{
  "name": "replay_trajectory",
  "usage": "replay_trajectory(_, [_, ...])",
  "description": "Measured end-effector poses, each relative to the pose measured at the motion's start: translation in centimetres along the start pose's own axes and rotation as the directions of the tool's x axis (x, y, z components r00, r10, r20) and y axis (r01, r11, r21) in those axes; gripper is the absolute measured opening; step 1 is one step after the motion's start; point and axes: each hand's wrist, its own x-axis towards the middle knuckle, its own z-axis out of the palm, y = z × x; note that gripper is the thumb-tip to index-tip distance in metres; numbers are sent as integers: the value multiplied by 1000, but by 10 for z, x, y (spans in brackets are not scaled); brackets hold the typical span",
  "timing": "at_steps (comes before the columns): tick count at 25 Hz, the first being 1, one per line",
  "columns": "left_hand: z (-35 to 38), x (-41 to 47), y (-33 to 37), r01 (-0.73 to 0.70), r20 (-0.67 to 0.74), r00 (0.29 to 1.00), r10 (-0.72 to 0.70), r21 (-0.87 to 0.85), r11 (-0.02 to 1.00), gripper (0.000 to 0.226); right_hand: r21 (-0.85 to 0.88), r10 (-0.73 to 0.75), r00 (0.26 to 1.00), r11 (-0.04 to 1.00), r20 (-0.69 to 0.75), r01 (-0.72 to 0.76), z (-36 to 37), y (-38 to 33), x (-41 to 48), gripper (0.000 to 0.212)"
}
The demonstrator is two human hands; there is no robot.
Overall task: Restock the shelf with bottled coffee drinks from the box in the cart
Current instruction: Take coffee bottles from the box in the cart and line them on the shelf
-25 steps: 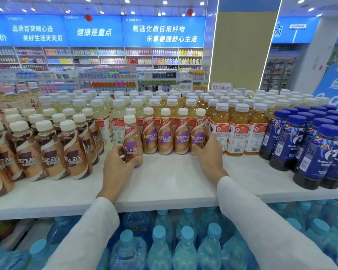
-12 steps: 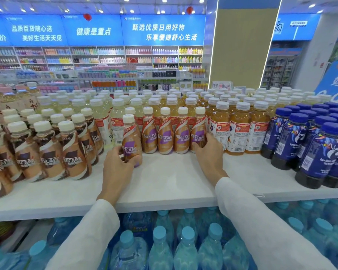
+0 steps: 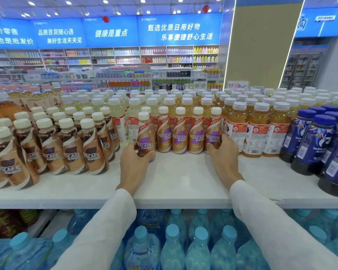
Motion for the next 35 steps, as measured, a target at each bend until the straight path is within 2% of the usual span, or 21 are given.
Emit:
replay_trajectory(4, [-2,0,-2,15,-91,996,-16,-17,1000,62,-4,19,1000,1000,-19,-19,-1,0,-3,60])
replay_trajectory(15, [-3,6,-3,35,-39,999,-37,-47,998,64,4,35,999,999,-20,-35,-1,-2,-5,60])
replay_trajectory(20, [-1,8,-5,26,-33,999,-28,-59,998,67,51,52,998,997,40,-54,-12,-11,-10,60])
replay_trajectory(23, [0,8,-10,9,-23,1000,-11,-62,998,65,48,-72,996,996,-42,74,-10,-35,-28,48])
replay_trajectory(24, [-1,8,-10,6,-22,1000,-7,-61,998,65,84,-136,991,987,-19,137,-5,-52,-32,41])
replay_trajectory(26, [-1,7,-12,3,-21,1000,-4,-59,998,63,184,-189,968,970,163,158,10,-91,-30,34])
replay_trajectory(28, [-2,6,-12,-4,-8,1000,3,-73,997,60,141,-192,929,978,315,155,30,-122,-21,36])
replay_trajectory(30, [-3,7,-13,-21,-4,1000,21,-82,996,58,-11,-145,928,987,343,159,49,-139,-11,39])
replay_trajectory(32, [-3,7,-15,-44,-11,999,43,-62,997,58,-131,-47,934,986,353,99,64,-140,-2,39])
replay_trajectory(35, [-1,8,-16,-48,-21,999,47,-47,998,59,-176,7,938,983,346,58,79,-131,6,38])
